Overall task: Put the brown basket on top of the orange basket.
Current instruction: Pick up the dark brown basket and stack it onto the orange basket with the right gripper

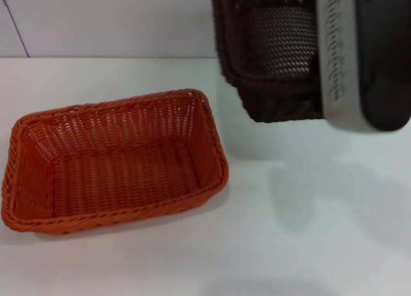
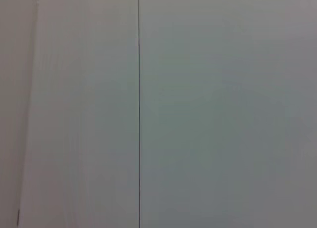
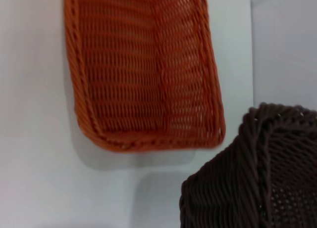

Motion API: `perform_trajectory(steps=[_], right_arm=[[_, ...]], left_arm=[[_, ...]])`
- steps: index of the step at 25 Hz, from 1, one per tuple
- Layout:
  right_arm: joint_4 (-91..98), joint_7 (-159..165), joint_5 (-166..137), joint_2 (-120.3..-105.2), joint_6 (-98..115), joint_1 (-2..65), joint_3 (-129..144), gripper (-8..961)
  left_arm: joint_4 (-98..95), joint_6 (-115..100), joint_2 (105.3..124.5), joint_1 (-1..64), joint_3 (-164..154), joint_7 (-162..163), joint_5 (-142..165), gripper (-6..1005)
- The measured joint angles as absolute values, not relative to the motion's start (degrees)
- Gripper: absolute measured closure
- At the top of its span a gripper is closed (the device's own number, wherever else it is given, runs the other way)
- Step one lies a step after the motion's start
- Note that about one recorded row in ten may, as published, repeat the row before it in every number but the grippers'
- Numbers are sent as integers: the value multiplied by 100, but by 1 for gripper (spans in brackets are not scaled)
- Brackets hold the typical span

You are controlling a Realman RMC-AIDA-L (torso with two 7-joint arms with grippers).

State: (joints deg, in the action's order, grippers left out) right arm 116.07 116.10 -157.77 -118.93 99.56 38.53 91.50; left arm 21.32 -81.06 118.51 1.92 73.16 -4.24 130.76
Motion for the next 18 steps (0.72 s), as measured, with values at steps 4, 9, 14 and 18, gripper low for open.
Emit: perform_trajectory(steps=[4,9,14,18], right_arm=[[11436,10986,-15777,-11894,9582,3855,9471,797],[11246,9602,-15756,-11892,9003,3662,9918,797],[11296,8246,-15651,-11897,8283,3263,10139,798],[11057,7186,-15358,-11897,7831,3187,10132,798]], left_arm=[[2104,-8124,11857,175,7306,-206,13074,198],[2064,-8088,11873,209,7295,-122,13068,198],[2053,-8081,11884,225,7299,-129,13065,198],[2042,-8036,11910,242,7270,-117,13048,198]])
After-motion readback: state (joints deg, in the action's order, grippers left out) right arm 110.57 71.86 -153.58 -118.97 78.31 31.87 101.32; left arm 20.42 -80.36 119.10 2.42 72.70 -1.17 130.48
